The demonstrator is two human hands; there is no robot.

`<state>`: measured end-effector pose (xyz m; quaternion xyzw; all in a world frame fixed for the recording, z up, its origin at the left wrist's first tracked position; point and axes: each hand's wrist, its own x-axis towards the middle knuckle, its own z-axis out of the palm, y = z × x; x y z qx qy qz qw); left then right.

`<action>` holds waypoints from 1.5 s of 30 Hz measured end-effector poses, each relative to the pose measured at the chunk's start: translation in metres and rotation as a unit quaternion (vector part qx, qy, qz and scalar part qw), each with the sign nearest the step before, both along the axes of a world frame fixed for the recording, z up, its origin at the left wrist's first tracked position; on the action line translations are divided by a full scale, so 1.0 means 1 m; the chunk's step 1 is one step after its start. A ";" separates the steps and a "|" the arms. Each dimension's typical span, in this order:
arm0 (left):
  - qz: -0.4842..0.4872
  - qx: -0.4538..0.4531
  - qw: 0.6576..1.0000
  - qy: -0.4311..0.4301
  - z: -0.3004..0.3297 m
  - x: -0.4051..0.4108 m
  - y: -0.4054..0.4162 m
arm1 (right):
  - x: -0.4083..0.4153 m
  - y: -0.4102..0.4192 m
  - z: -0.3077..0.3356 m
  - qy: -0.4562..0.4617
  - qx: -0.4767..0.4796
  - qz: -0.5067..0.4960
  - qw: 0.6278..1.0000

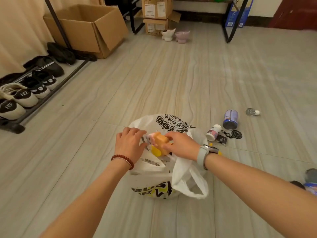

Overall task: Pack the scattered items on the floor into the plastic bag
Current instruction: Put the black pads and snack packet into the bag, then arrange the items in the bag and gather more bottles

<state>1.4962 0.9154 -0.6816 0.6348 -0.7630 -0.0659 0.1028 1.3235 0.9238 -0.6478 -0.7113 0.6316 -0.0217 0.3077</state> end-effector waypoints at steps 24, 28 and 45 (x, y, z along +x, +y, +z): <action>0.116 -0.049 0.919 0.373 0.017 0.012 0.046 | -0.073 0.017 0.013 -0.247 -0.130 -0.372 0.885; 0.193 -0.003 0.803 0.563 0.041 0.002 0.042 | -0.095 0.003 0.040 -0.322 -0.140 -0.411 0.841; 0.000 0.071 0.949 0.308 0.104 -0.020 0.019 | -0.112 0.048 0.003 0.124 -0.141 -0.118 0.975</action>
